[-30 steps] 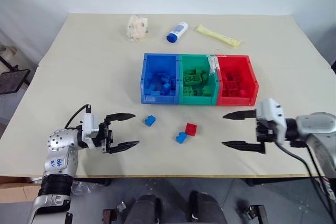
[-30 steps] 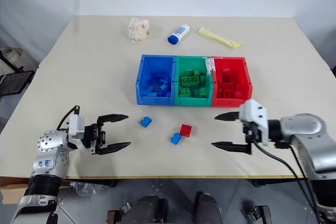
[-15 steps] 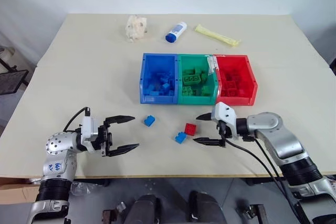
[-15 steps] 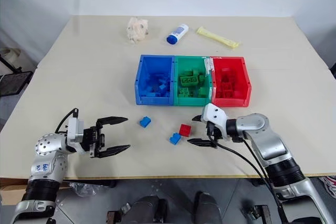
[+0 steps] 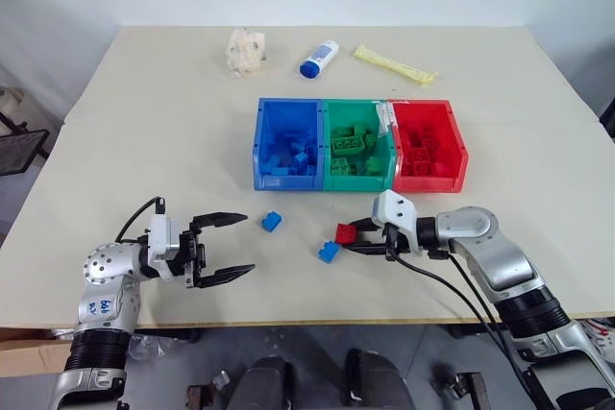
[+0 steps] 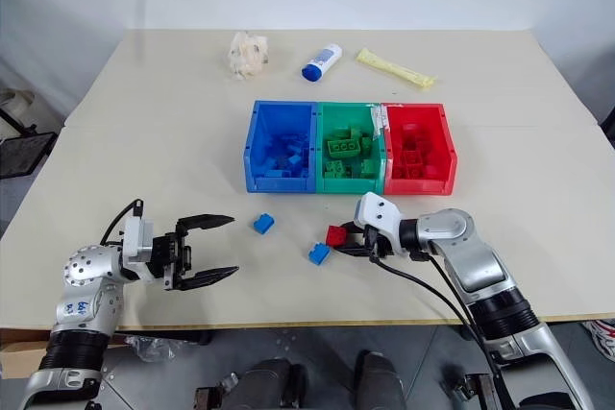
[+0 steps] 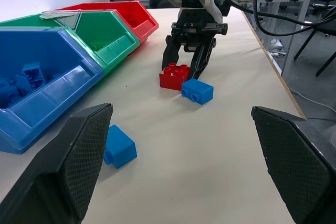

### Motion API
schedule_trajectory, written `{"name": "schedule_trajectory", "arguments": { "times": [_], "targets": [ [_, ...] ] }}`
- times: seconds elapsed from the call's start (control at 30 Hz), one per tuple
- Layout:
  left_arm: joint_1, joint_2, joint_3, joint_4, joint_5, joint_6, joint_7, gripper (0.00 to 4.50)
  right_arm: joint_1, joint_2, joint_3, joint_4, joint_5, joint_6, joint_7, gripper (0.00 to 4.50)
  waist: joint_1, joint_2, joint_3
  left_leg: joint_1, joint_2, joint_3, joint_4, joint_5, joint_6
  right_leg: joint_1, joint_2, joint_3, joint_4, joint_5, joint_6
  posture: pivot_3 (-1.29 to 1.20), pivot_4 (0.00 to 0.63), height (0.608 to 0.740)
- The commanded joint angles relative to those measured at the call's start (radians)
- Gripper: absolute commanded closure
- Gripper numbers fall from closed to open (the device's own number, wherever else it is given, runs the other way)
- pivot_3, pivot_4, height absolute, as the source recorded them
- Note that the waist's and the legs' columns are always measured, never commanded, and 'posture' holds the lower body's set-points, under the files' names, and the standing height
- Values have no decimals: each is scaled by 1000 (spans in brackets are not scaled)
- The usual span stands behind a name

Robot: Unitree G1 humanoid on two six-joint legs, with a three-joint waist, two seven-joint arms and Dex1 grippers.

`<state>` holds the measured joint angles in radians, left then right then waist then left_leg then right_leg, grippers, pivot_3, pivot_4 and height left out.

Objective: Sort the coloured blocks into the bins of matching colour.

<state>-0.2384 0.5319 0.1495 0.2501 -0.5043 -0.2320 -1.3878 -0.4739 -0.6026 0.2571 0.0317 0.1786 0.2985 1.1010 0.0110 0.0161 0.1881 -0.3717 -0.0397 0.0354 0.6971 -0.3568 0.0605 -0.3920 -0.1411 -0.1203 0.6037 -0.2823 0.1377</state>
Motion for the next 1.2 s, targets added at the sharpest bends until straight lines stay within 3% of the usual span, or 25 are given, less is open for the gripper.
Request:
{"name": "schedule_trajectory", "arguments": {
  "times": [0.03, 0.3, 0.4, 0.57, 0.8, 0.93, 1.1, 1.2],
  "targets": [
    [-4, 12, 20, -5, -12, -15, -1, 0, 11, -11, -58, -62, 45, 7, 2, 3048, 1, 0, 0, 0, 0, 0, 0, 0, 0, 0, 0, 0, 0, 0, 0, 0, 150, 740],
    [-31, 8, 11, 31, -7, -24, -13, 0, 52, -97, -235, -200, 157, 105, -20, 3048, 6, 0, 0, 0, 0, 0, 0, 0, 0, 0, 0, 0, 0, 0, 0, 0, 150, 740],
    [-58, 0, 2, 59, -2, -29, -20, 0, 25, -171, -332, -159, 164, 133, -45, 3048, 11, 0, 0, 0, -1, 0, 0, 0, 0, 0, -1, 0, -1, 0, 0, 0, 150, 740],
    [-97, -13, -12, 104, 5, -42, -39, 0, -89, -231, -359, 44, 102, 89, -89, 3048, 7, 0, 0, 0, 0, 1, 0, 0, 0, 0, -1, 1, -1, 0, 0, 0, 150, 740],
    [-145, -30, -26, 157, 16, -58, -59, 0, -295, -192, -288, 392, -1, -61, -90, 3048, -14, 0, 0, 0, 0, 1, -1, 0, 0, 0, 0, 0, -1, 0, 0, 0, 150, 740],
    [-152, -31, -26, 166, 16, -62, -66, 0, -394, -169, -274, 561, -39, -138, -95, 1747, -17, 0, 0, 0, 0, 2, -2, 0, 0, 0, 0, 0, -1, 0, 0, 0, 150, 740],
    [-153, -27, -22, 166, 14, -62, -69, 0, -425, -180, -275, 587, -43, -165, -54, 7, -15, 0, 0, -1, 0, 1, -2, 0, 1, -1, 0, -1, -1, 0, 0, 0, 150, 740],
    [-152, -27, -21, 165, 14, -60, -67, 0, -384, -198, -293, 512, -9, -146, -2, 7, -14, 0, 0, -1, 0, 1, -1, 0, 1, 0, 0, -1, -1, 0, 0, 0, 150, 740]
  ]
}}
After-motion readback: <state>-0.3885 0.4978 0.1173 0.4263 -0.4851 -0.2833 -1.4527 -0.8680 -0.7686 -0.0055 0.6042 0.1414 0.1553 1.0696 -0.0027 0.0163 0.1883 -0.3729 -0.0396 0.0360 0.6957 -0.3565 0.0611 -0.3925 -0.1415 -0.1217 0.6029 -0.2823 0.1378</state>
